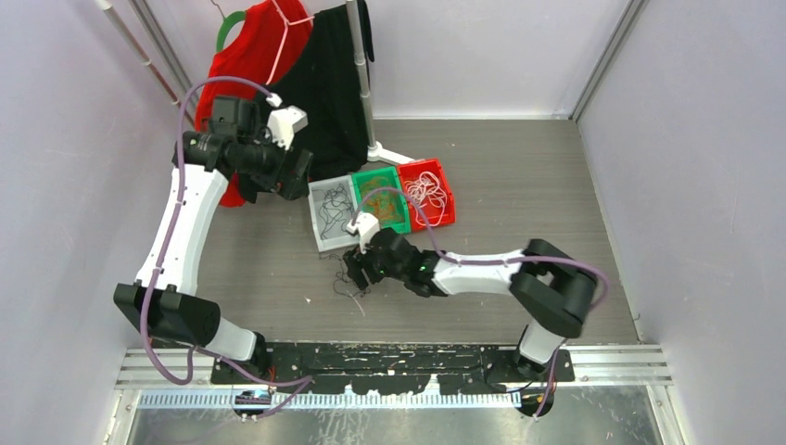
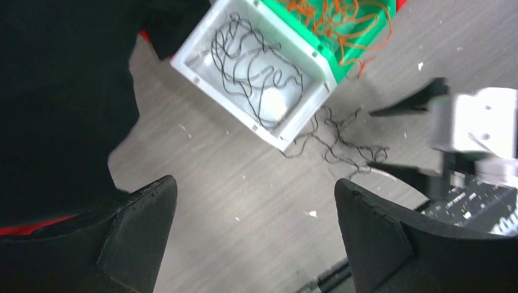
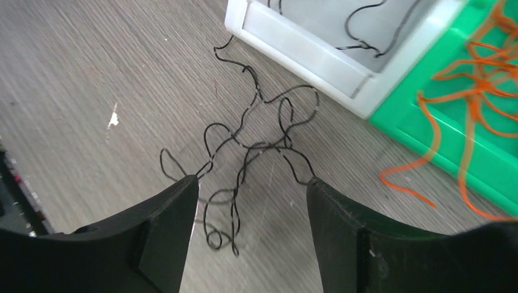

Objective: Untangle the cables

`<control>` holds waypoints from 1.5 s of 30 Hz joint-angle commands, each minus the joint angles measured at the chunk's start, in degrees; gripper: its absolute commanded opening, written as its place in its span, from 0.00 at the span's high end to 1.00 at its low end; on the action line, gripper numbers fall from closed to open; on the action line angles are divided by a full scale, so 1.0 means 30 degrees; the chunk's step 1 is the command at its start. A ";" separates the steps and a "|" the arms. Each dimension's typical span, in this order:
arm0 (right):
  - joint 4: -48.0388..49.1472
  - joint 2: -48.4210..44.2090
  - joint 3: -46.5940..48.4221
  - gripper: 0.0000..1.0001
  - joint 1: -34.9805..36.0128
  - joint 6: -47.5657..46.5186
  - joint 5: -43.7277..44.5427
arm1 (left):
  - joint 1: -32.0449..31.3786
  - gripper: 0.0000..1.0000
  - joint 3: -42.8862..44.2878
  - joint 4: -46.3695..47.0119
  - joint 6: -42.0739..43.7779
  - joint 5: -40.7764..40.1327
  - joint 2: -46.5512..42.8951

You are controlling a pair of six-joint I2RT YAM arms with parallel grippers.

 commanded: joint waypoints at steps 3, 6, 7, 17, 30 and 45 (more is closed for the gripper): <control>0.0386 0.3461 0.2863 0.37 -0.0030 -0.0863 -0.1451 | 0.1538 0.00 -0.0295 -0.3631 0.0414 0.0931 -0.0544; 0.0186 0.4119 0.3157 0.57 -0.0030 -0.0691 -0.1636 | 0.2236 0.00 -0.0116 -0.4276 0.0752 0.0921 -0.0519; 0.0127 0.4034 0.3038 0.64 -0.0030 -0.0594 -0.1696 | 0.2516 0.00 -0.0056 -0.4479 0.0898 0.1101 -0.0535; -0.1867 -0.1525 0.2642 0.99 -0.0167 -0.0476 -0.3524 | 0.3850 0.00 -0.1314 -0.4107 0.2203 -0.0634 -0.1527; -0.4417 -0.0398 0.4600 0.36 -0.0812 -0.0794 -0.2675 | 0.4555 0.00 -0.3046 -0.3148 0.2774 -0.1287 -0.2204; -0.3274 0.4039 0.3724 0.48 -0.0343 -0.0652 -0.2130 | 0.4959 0.00 -0.3525 -0.3182 0.2954 -0.0953 -0.2283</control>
